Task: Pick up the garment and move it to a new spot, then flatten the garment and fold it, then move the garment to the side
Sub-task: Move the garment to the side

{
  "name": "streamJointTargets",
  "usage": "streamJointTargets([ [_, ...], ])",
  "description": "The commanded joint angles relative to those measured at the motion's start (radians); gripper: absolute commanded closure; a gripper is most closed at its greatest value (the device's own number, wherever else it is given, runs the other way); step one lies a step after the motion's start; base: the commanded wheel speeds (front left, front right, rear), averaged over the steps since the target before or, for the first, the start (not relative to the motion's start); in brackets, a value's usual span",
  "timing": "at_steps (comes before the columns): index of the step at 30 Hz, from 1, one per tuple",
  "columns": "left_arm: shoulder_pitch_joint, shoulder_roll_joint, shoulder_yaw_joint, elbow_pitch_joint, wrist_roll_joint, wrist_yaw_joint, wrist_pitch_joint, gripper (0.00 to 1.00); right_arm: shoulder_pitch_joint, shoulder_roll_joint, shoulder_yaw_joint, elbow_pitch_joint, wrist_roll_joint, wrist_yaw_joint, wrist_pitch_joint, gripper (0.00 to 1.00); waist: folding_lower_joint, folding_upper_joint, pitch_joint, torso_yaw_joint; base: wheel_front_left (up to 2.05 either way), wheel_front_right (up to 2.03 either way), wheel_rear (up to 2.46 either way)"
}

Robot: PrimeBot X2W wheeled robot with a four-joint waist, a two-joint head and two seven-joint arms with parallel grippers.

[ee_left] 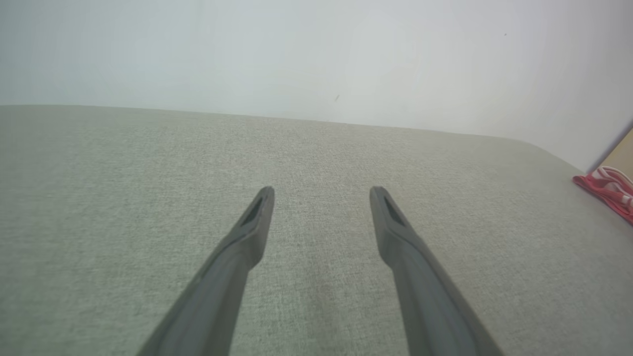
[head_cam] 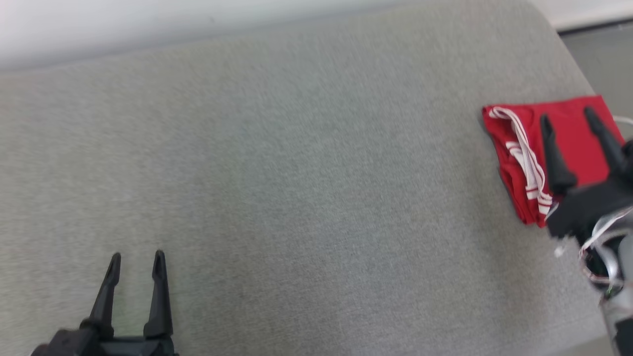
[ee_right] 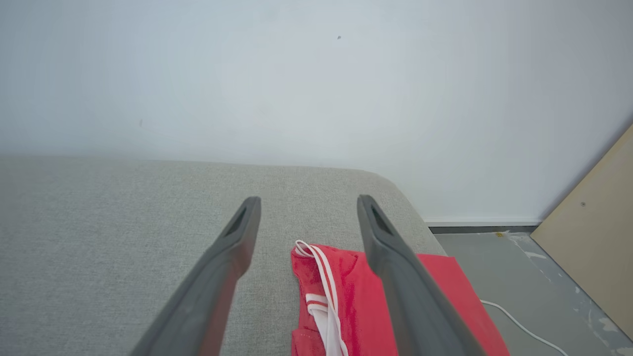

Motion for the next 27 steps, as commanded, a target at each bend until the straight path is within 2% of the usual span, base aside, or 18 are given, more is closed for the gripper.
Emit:
streamJointTargets([
  [1,0.018,-0.005,0.004,0.006,0.004,0.002,-0.003,0.00,0.033,0.005,0.001,-0.012,0.009,-0.003,-0.014,0.00,0.0001,0.0000,-0.117,0.083,0.00,0.00,0.00],
  [9,0.097,-0.027,0.053,0.033,0.012,0.002,-0.003,0.00,0.252,0.078,0.001,-0.105,0.042,-0.003,-0.077,0.00,0.0001,0.0000,-0.242,0.165,0.00,0.00,0.00],
  [18,0.187,-0.043,0.091,0.069,0.015,0.002,-0.003,0.00,0.410,0.126,0.042,-0.132,0.010,-0.003,-0.132,0.00,0.0001,0.0000,-0.312,0.202,0.00,0.00,0.00],
  [27,0.196,-0.050,0.084,0.107,0.009,0.002,-0.003,0.00,0.523,0.192,-0.039,-0.149,-0.005,-0.003,-0.165,0.00,0.0001,0.0000,-0.338,0.237,0.00,0.00,0.00],
])
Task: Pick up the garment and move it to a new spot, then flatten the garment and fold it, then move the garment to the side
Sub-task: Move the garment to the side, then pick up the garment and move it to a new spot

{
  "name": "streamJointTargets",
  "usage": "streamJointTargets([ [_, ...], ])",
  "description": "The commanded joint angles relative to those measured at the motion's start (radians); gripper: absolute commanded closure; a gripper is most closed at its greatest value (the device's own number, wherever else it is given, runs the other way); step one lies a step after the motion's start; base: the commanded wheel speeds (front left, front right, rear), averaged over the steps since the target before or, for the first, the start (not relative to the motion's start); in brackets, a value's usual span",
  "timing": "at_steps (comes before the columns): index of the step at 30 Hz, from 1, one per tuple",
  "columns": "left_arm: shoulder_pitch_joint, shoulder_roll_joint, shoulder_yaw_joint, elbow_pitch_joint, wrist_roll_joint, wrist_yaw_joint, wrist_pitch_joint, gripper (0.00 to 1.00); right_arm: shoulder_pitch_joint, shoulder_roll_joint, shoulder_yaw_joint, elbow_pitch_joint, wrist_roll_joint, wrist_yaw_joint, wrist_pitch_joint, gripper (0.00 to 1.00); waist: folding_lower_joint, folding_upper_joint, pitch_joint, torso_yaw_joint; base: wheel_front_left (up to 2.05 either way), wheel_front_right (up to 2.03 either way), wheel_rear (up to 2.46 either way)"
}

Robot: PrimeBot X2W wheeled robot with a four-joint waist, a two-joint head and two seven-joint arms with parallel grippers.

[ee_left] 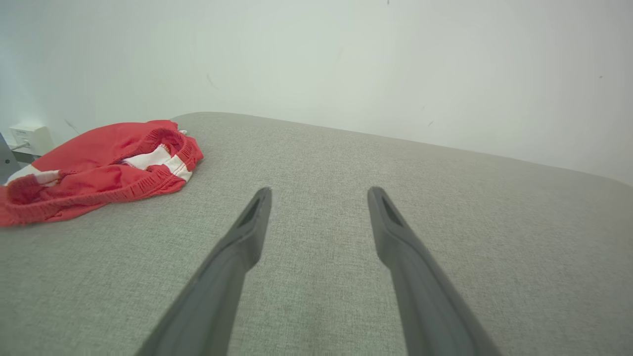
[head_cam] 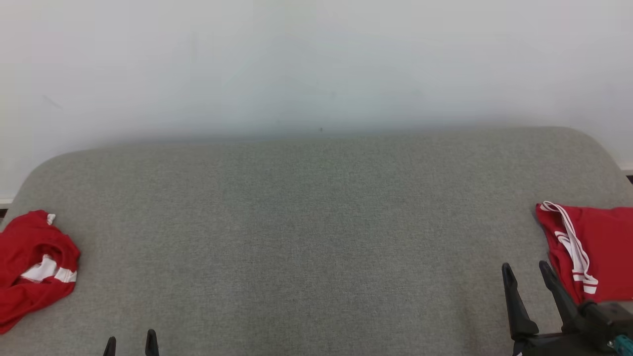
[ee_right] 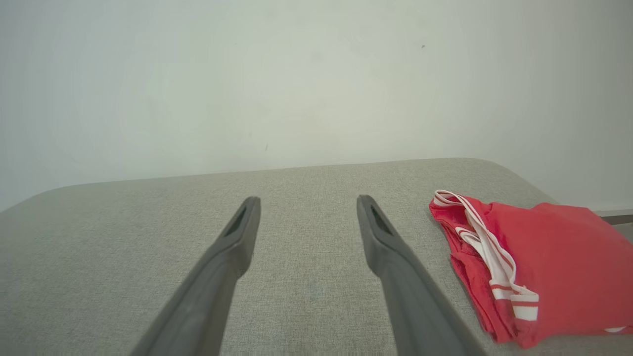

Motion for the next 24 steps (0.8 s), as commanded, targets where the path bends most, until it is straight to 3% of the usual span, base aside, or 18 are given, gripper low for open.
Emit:
streamJointTargets([
  [1,0.009,-0.002,-0.001,0.005,-0.002,0.002,-0.003,0.00,0.018,0.009,-0.008,-0.006,-0.011,-0.003,-0.008,0.00,0.0002,0.0002,-0.016,0.015,0.00,0.00,0.00],
  [24,0.004,-0.005,-0.017,0.018,-0.007,0.002,-0.003,0.00,0.075,0.062,-0.056,-0.045,-0.044,-0.003,0.014,0.00,0.0002,0.0002,-0.023,0.015,0.00,0.00,0.00],
])
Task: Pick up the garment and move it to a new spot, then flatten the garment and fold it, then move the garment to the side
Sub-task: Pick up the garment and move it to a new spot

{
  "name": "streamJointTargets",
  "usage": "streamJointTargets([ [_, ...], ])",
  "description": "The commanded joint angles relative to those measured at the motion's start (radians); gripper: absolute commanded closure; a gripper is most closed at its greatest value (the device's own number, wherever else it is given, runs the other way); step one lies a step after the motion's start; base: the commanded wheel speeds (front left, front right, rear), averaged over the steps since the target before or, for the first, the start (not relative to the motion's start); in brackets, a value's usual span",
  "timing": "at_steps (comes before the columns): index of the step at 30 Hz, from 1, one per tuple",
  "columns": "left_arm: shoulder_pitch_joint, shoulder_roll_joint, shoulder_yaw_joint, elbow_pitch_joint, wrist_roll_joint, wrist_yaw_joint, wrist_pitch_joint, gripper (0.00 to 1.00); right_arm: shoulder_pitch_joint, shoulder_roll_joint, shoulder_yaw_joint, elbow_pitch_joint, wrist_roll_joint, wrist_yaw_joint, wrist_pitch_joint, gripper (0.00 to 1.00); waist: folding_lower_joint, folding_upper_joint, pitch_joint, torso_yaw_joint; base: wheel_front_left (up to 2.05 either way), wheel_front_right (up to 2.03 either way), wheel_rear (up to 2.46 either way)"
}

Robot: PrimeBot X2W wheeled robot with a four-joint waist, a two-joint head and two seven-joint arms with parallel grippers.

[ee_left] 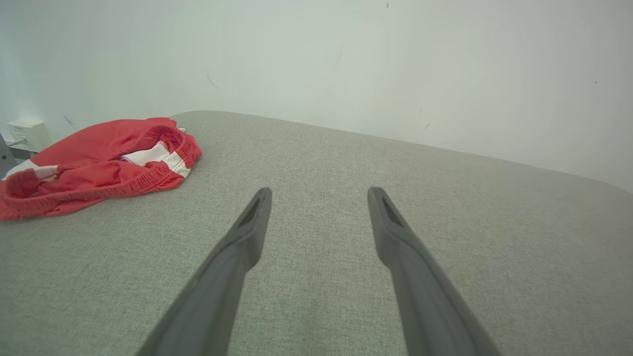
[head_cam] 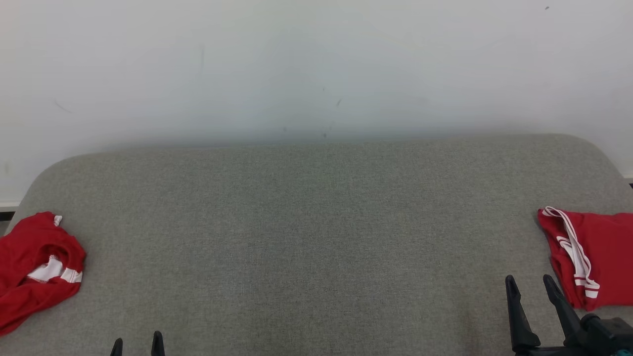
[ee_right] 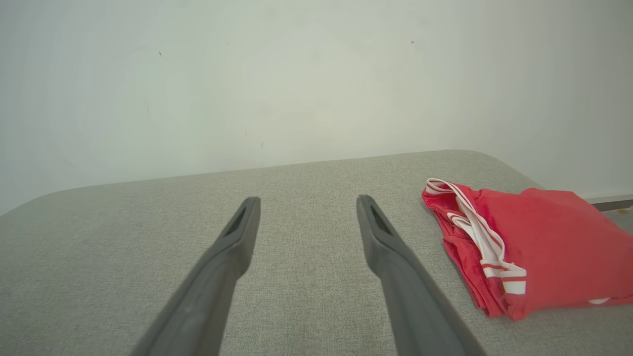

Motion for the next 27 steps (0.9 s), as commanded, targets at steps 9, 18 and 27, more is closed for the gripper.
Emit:
streamJointTargets([
  [9,-0.007,-0.002,-0.004,0.003,0.000,0.002,-0.003,0.00,0.008,0.000,-0.002,-0.004,-0.008,-0.003,0.003,0.00,0.0000,0.0000,-0.001,0.022,0.00,0.00,0.00],
  [18,-0.006,-0.001,0.002,0.004,0.009,0.002,-0.003,0.00,0.008,-0.008,0.012,0.005,0.002,-0.003,-0.002,0.00,0.0000,0.0000,-0.007,0.130,0.00,0.00,0.00],
  [27,0.024,0.015,0.024,-0.001,0.015,0.002,-0.003,0.00,-0.010,0.005,0.057,0.022,0.006,-0.003,-0.009,0.00,0.0000,0.0000,-0.015,0.287,0.00,0.00,0.00],
])
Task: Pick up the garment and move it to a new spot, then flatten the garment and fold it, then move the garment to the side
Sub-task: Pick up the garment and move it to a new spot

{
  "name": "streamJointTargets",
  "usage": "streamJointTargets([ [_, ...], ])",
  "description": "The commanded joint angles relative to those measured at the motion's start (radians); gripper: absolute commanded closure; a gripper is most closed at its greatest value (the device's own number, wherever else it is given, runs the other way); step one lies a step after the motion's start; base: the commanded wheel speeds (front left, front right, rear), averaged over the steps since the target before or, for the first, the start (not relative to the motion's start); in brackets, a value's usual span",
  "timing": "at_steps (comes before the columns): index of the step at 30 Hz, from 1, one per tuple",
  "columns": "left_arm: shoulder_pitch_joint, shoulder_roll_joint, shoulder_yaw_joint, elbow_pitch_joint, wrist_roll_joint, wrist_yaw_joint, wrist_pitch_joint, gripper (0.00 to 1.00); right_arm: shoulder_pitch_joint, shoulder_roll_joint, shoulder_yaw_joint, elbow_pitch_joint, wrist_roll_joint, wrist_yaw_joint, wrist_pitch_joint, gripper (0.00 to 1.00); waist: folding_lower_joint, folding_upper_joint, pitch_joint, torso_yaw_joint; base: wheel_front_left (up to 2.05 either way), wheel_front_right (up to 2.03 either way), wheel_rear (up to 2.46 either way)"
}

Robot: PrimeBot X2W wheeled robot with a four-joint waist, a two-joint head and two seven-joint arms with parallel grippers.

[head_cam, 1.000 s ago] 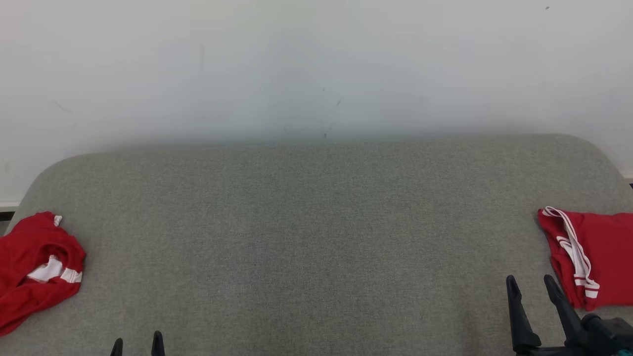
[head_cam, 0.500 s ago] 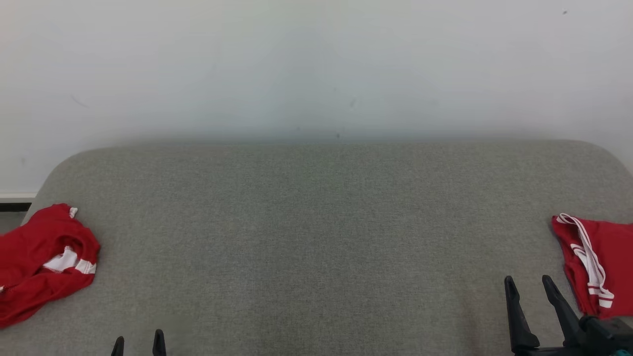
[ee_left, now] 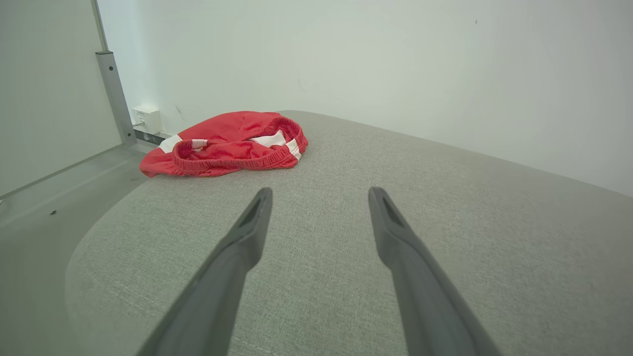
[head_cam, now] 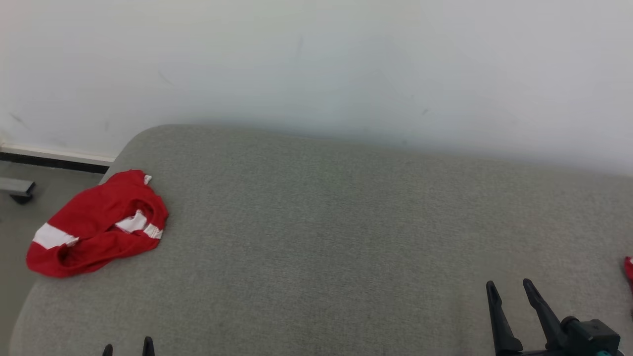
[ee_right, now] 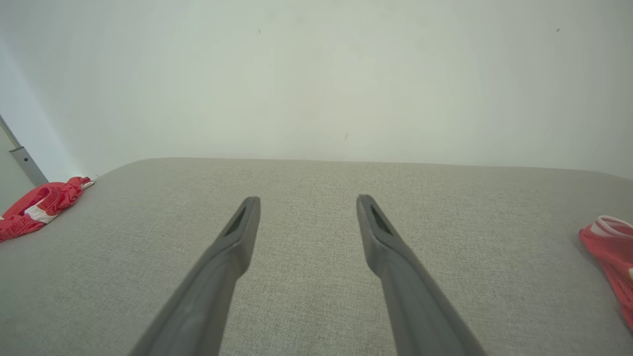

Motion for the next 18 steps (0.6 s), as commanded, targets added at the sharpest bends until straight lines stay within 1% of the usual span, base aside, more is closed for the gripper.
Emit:
streamJointTargets([
  [1,0.017,0.006,0.005,-0.003,0.005,0.002,-0.003,0.00,-0.006,0.005,0.006,0.006,0.007,-0.003,-0.005,0.00,0.0000,0.0000,-0.009,0.098,0.00,0.00,0.00],
  [5,0.028,0.014,0.010,-0.007,0.006,0.002,-0.003,0.00,-0.001,0.015,0.023,0.012,0.001,-0.003,-0.007,0.00,0.0000,0.0000,-0.013,0.169,0.00,0.00,0.00],
  [9,0.038,0.024,0.022,-0.013,0.004,0.002,-0.003,0.00,-0.004,0.012,0.050,0.021,0.003,-0.003,-0.011,0.00,0.0000,0.0000,-0.013,0.231,0.00,0.00,0.00],
  [10,0.038,0.024,0.022,-0.013,0.004,0.002,-0.003,0.00,-0.004,0.012,0.050,0.021,0.003,-0.003,-0.011,0.00,0.0000,0.0000,-0.013,0.231,0.00,0.00,0.00],
  [13,0.042,0.029,0.030,-0.018,0.003,0.002,-0.003,0.00,-0.007,0.008,0.071,0.030,0.005,-0.003,-0.015,0.00,0.0000,0.0000,-0.011,0.274,0.00,0.00,0.00],
  [18,0.053,0.019,0.073,-0.041,-0.007,0.002,-0.003,0.00,-0.036,-0.002,0.146,0.041,0.005,-0.003,-0.004,0.00,0.0000,0.0000,0.016,0.306,0.00,0.00,0.00],
])
